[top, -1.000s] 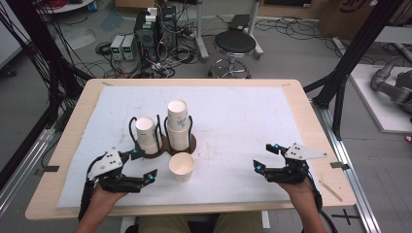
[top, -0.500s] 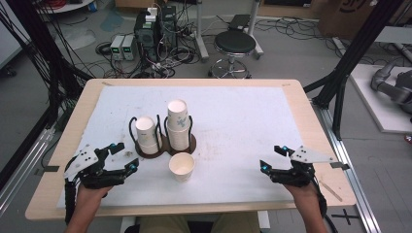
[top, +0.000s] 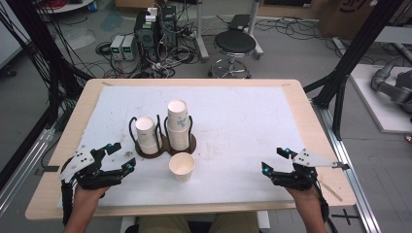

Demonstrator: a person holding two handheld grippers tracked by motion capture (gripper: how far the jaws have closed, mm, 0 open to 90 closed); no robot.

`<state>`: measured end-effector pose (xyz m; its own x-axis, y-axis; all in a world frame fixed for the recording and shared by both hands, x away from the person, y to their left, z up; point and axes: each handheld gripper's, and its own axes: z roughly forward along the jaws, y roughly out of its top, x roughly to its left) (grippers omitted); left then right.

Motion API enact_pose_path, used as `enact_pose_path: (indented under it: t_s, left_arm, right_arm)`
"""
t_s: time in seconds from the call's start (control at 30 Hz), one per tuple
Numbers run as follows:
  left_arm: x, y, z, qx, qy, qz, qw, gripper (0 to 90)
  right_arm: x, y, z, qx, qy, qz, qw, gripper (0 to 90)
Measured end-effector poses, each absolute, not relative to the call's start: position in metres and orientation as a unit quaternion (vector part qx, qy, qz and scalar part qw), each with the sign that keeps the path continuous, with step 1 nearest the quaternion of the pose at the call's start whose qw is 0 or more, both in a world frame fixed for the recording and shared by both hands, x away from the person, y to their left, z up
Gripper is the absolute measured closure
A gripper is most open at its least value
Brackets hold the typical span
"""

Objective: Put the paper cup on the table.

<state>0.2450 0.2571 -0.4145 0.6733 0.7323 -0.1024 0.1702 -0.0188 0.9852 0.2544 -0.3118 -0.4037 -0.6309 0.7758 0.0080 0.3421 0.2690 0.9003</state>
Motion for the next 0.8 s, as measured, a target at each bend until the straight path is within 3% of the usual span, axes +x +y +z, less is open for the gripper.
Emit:
enact_pose_path:
  t_s: [0.8]
  left_arm:
    - [0.2459,0.2568,-0.4155,0.677,0.336,0.23,0.613,19.2]
  right_arm:
    - [0.2548,-0.3118,-0.4051,0.365,0.763,0.483,0.225,21.7]
